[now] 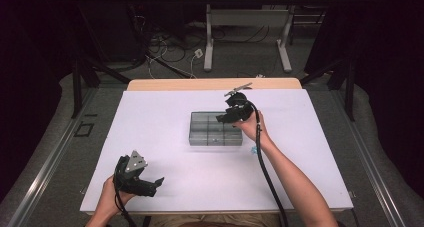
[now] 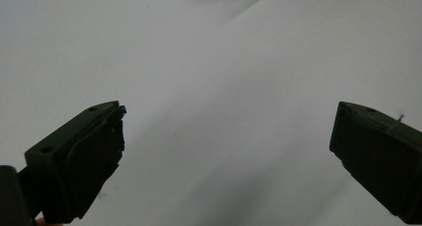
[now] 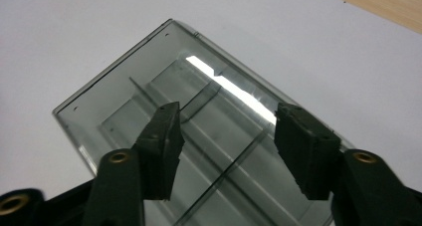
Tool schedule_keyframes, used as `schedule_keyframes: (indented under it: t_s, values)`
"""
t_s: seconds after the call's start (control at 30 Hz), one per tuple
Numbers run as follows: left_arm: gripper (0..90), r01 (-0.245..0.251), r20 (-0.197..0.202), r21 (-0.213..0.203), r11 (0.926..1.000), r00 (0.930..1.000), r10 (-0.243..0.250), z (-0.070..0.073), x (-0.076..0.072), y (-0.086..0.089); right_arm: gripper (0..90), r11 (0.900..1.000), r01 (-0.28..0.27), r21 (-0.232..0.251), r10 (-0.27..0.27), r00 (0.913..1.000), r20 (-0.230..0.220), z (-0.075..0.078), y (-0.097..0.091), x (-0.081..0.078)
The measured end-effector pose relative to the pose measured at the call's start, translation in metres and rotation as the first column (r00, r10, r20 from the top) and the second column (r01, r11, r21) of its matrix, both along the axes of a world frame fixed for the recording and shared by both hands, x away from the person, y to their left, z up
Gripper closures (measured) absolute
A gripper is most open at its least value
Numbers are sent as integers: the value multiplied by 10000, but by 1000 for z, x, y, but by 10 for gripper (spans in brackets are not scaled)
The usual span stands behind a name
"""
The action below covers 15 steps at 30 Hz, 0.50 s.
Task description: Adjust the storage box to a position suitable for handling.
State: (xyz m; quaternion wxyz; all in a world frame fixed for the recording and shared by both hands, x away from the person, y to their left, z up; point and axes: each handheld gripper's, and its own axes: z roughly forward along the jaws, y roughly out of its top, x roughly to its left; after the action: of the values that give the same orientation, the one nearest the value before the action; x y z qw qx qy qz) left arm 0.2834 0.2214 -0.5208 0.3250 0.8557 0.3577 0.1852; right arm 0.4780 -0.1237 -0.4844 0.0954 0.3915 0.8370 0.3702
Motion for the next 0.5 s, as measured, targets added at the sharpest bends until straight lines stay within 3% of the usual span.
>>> schedule_keyframes:
  t_s: [0.1, 0.17, 0.3, 0.37, 0.5]
  values:
    - [6, 49, -65, 16, 10000, 10000, -49, 0, 0, 0, 337, 9997, -206, -116, 204, 9996, -194, 3, -5, -11]
    - [6, 3, -132, 46, 10000, 9999, -3, 1, 0, 1, 309, 9992, -376, 159, 379, 9992, -152, 3, -7, -18]
    - [6, -27, -73, -20, 10000, 10000, 27, 0, 0, 0, 250, 9975, -702, -85, 700, 9973, -205, 6, -10, -30]
    - [6, -21, -75, 26, 10000, 10000, 21, 1, 0, 1, 222, 9973, -723, 123, 725, 9973, -108, 4, -10, -35]
    - [6, 30, -102, 103, 9999, 9999, -29, 1, 0, 2, 175, 9951, -985, 24, 986, 9948, -254, 0, -11, -46]
